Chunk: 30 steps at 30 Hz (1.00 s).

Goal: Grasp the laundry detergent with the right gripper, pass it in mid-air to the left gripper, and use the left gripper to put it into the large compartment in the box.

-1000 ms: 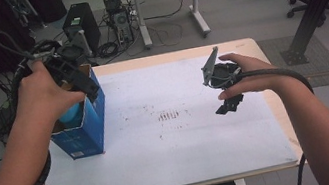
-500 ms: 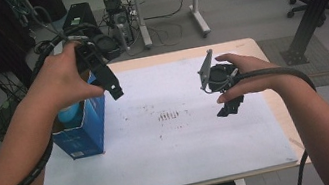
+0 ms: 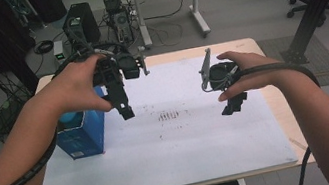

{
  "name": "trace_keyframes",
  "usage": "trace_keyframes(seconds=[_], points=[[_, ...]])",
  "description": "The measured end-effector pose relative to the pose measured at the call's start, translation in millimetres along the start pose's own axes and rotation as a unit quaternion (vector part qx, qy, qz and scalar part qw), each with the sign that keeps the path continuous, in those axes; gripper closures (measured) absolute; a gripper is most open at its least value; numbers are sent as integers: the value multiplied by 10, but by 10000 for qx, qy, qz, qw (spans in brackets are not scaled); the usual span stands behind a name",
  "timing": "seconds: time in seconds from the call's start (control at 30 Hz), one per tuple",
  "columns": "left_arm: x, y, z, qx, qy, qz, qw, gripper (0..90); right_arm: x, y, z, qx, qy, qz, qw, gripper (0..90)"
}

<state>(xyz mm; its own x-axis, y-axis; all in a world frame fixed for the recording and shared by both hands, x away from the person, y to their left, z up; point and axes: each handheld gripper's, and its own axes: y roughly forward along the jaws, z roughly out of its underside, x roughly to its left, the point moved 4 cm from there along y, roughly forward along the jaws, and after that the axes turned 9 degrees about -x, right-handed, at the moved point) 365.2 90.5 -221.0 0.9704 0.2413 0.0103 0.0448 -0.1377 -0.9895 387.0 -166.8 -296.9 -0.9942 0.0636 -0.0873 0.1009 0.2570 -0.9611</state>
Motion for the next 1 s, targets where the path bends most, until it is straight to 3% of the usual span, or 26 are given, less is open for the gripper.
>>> trace_keyframes(seconds=[0.1,0.23,0.7,1.0], points=[[-6,75,39,185,30,78,9998,2,-24,-16,14,31,44,38,10000,38],[-48,124,36,140,173,207,9995,2,-52,-10,-4,45,48,19,10000,38],[-46,251,28,117,542,269,9981,1,-186,106,-21,193,47,-128,9997,40],[34,280,20,86,572,329,9978,2,-236,118,-38,240,82,-122,9996,39]])
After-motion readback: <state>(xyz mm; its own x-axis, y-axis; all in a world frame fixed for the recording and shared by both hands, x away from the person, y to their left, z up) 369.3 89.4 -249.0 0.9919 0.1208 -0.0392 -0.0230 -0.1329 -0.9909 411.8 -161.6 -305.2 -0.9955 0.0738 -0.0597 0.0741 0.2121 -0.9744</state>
